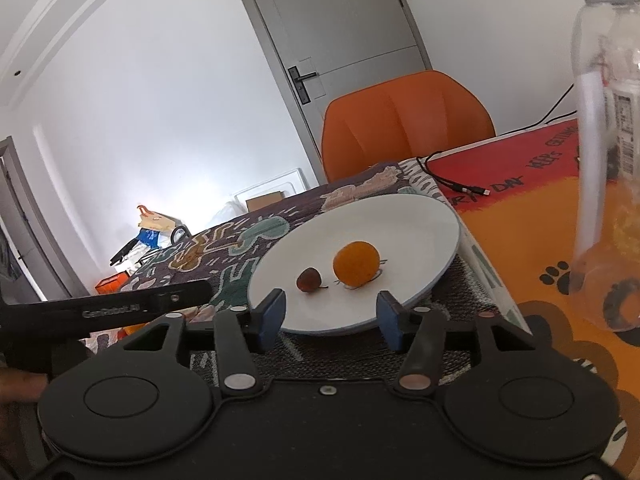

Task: Organize fruits
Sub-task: 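Withdraw both open grippers from the plate back toward the fruit pile, then grasp a small orange with the right gripper while the left grasps a yellow fruit, then carry the small orange onto the plate and open the right gripper while the left drops the yellow fruit there, then withdraw both grippers from the plate toward the remaining fruit, then grasp a peeled orange segment with the right gripper while the left approaches a yellow fruit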

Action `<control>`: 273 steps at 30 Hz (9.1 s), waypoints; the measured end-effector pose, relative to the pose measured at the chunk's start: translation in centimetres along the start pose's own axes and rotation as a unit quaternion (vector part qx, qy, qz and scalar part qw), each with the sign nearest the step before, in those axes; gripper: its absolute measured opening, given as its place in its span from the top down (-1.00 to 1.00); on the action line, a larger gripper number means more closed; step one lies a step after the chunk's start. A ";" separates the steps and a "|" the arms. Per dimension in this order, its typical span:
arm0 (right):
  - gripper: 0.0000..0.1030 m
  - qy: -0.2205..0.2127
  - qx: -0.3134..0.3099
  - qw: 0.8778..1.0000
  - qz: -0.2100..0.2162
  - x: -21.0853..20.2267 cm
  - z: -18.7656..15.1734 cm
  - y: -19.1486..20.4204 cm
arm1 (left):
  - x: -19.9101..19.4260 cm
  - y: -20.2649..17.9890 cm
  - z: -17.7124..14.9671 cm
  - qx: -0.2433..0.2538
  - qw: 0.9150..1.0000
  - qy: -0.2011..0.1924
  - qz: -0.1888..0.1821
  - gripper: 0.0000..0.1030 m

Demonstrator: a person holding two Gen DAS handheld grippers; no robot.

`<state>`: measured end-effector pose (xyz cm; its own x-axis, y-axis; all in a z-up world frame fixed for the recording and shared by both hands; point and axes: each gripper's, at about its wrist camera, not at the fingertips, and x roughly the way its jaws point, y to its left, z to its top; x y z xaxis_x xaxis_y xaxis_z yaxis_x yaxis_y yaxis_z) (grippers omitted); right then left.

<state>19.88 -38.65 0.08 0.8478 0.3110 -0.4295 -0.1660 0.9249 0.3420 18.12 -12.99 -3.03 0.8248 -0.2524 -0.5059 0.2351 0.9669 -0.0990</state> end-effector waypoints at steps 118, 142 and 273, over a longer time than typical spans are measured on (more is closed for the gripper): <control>0.60 0.053 -0.124 0.987 0.091 7.7 0.4 13.2 | -5.9 13.1 -3.1 -0.127 0.989 -0.037 0.068 0.55; 0.60 0.008 -0.073 0.997 -0.013 3.3 2.2 2.9 | -2.1 4.6 -0.7 -0.075 0.997 -0.031 -0.004 0.55; -0.08 0.130 -0.129 0.981 0.058 14.1 -2.8 15.7 | -5.8 17.2 -6.3 -0.175 0.980 -0.010 0.089 0.17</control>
<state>27.86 -19.12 -2.93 0.6641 0.4325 -0.6099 -0.4051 0.8938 0.1927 14.17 5.30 -7.17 0.8476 -0.0755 -0.5253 -0.1021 0.9482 -0.3010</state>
